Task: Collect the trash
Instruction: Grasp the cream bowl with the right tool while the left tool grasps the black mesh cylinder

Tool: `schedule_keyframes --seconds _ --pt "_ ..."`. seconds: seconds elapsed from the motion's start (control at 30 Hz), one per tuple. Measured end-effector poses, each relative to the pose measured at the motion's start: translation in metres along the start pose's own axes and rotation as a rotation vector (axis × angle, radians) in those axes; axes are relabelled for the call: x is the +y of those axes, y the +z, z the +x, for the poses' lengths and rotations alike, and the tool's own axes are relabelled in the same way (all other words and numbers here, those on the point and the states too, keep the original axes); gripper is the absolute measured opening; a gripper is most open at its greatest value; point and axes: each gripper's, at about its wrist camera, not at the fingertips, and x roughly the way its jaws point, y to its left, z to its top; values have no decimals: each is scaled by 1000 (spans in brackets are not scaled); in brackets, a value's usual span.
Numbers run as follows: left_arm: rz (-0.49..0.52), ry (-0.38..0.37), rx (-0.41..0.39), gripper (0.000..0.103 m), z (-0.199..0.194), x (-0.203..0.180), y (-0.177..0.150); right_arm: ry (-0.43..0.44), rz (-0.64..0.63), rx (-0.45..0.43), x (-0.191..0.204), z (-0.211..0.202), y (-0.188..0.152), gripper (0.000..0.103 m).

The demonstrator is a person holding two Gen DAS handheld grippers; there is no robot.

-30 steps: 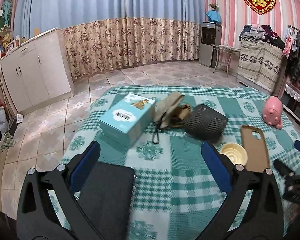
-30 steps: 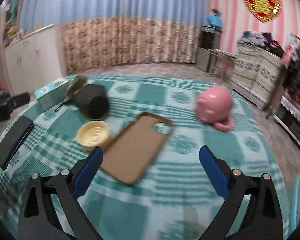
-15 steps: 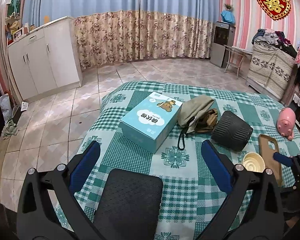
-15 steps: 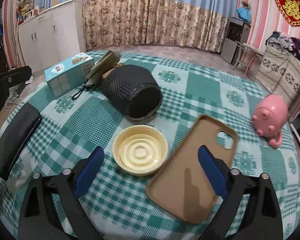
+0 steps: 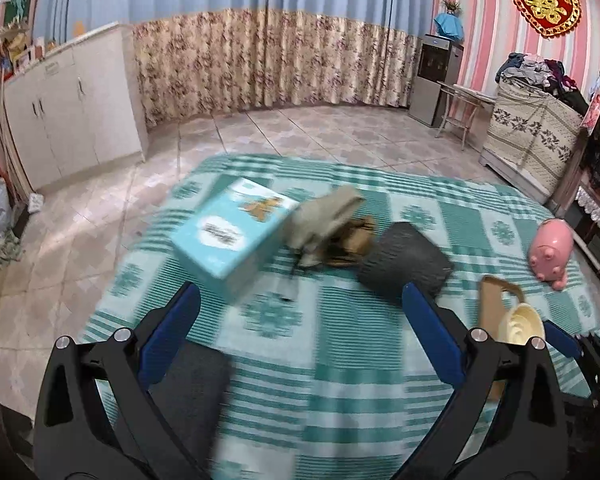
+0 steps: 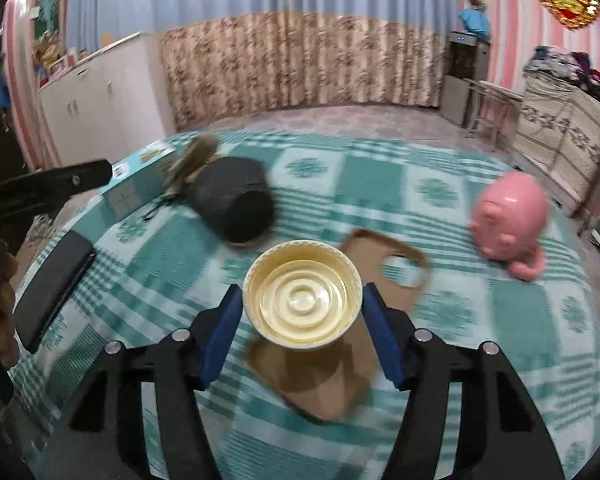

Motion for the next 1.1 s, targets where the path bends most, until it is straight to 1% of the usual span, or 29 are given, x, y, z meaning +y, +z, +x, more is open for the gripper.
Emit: schedule_keyframes --seconds 0.1,0.2,0.27,0.37,0.47,0.6,0.67,0.73,0.8,0.9,1.1 --pt "-13 -17 19 98 8 -28 0 -51 19 -15 -28 -14 -7 61" --pt "-17 4 47 98 23 -58 1 -78 58 -27 -57 -26 -15 61" --pt "-33 31 62 98 36 -75 4 -86 76 -31 -68 -32 -19 61" --pt "-49 135 91 98 59 -94 6 -88 109 -32 -85 -37 -27 61" --pt "-72 210 114 98 81 -107 5 -88 125 -30 -96 -37 -31 61" --pt "-109 204 152 97 98 -114 2 -89 146 -34 -108 -39 -35 61" --pt "-110 196 168 95 104 -115 0 -93 156 -38 -112 -40 -38 61" --pt "-121 159 186 76 107 -113 -3 -99 163 -42 -116 -42 -39 61" --pt "-139 129 186 75 105 -111 -6 -103 167 -42 -119 -43 -40 61" --pt "-132 118 167 73 99 -109 -8 -108 170 -48 -120 -46 -40 61" --pt "-42 69 125 71 64 -119 -22 -128 166 -60 -119 -57 -41 61"
